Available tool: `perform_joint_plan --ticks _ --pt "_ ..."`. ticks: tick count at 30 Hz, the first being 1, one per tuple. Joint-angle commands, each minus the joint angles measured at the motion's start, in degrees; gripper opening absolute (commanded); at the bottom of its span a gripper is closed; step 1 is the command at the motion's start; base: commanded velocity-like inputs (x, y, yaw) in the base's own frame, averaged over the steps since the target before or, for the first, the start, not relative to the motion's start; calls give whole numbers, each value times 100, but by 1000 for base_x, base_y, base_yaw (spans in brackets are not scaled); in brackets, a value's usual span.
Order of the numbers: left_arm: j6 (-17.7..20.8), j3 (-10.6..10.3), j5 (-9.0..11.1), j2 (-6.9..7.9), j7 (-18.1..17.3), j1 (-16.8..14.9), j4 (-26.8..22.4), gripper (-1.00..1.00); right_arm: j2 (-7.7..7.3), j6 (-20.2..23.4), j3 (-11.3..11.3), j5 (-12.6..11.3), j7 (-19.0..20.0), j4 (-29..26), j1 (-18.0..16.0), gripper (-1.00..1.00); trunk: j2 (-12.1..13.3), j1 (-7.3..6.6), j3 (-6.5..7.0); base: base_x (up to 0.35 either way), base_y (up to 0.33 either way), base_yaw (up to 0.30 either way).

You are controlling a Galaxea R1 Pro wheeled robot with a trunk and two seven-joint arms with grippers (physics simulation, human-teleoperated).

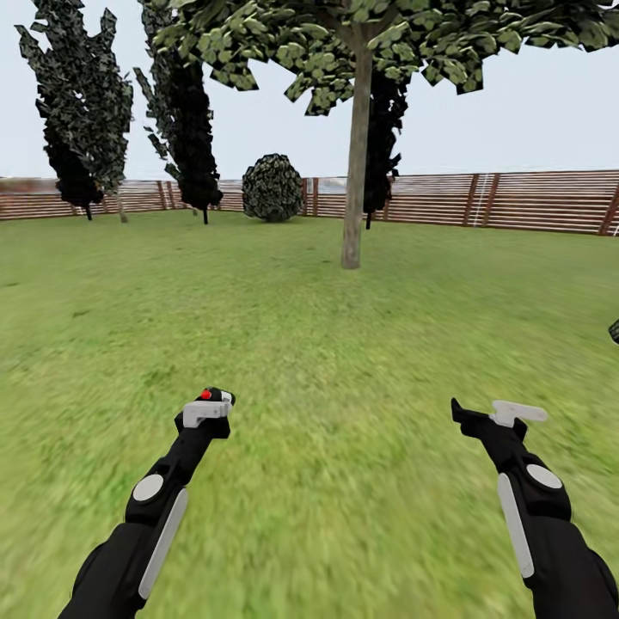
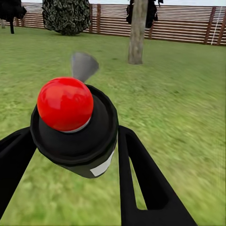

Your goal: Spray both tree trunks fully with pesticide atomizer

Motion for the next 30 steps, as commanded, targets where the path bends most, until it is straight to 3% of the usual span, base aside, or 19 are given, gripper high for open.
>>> perform_joint_plan --ticks 1,15,30 --pt "35 4 39 -1 -21 -2 -7 -100 1 32 -4 -2 15 -7 -3 100 -2 2 -6 329 0 0" --pt "35 4 39 -1 -21 -2 -7 -100 -1 32 1 -3 15 -2 -3 100 -2 2 88 329 0 0" --pt "35 4 39 -1 -21 -2 -10 -100 2 32 1 -4 15 7 -4 100 -2 2 95 329 0 0"
